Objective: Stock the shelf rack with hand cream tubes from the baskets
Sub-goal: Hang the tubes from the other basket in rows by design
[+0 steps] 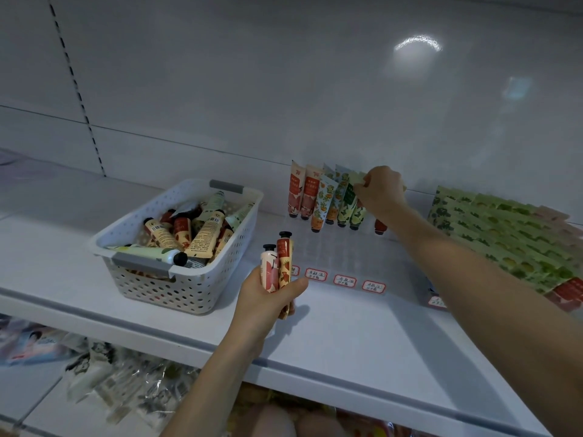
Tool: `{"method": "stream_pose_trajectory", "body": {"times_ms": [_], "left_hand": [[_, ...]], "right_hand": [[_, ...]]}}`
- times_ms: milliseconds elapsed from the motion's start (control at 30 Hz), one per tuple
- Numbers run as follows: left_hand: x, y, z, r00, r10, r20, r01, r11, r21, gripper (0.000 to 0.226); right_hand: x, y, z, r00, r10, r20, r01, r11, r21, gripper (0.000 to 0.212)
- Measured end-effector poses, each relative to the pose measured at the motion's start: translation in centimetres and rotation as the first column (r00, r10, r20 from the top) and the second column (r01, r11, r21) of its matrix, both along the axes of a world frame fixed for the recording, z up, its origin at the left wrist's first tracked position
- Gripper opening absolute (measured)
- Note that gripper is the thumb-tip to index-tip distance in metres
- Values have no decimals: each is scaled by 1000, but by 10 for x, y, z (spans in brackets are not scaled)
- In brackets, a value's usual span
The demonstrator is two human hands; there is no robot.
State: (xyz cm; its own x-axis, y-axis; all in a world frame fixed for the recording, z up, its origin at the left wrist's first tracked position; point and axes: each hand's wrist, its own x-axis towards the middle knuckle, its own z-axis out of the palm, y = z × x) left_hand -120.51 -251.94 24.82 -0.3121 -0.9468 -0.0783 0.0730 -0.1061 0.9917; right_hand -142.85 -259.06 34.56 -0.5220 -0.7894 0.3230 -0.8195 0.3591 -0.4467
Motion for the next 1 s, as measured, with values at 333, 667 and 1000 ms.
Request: {"method": "stream_pose_trajectory", "body": {"times_ms": [333, 667, 1000], "left_hand": [[4, -2, 0, 1000, 13, -2, -13, 1000, 0, 21], [5, -2, -1, 1000, 14, -18, -14, 1000, -1, 21], [4, -2, -4, 1000, 19, 7, -19, 999, 32, 23]], "right_hand": [[-3, -2, 4, 995, 1, 96, -2, 1000, 5, 15], [-1, -10, 14, 996, 19, 83, -25, 998, 64, 13], [3, -8, 22, 996, 70, 47, -76, 985, 152, 28]]}}
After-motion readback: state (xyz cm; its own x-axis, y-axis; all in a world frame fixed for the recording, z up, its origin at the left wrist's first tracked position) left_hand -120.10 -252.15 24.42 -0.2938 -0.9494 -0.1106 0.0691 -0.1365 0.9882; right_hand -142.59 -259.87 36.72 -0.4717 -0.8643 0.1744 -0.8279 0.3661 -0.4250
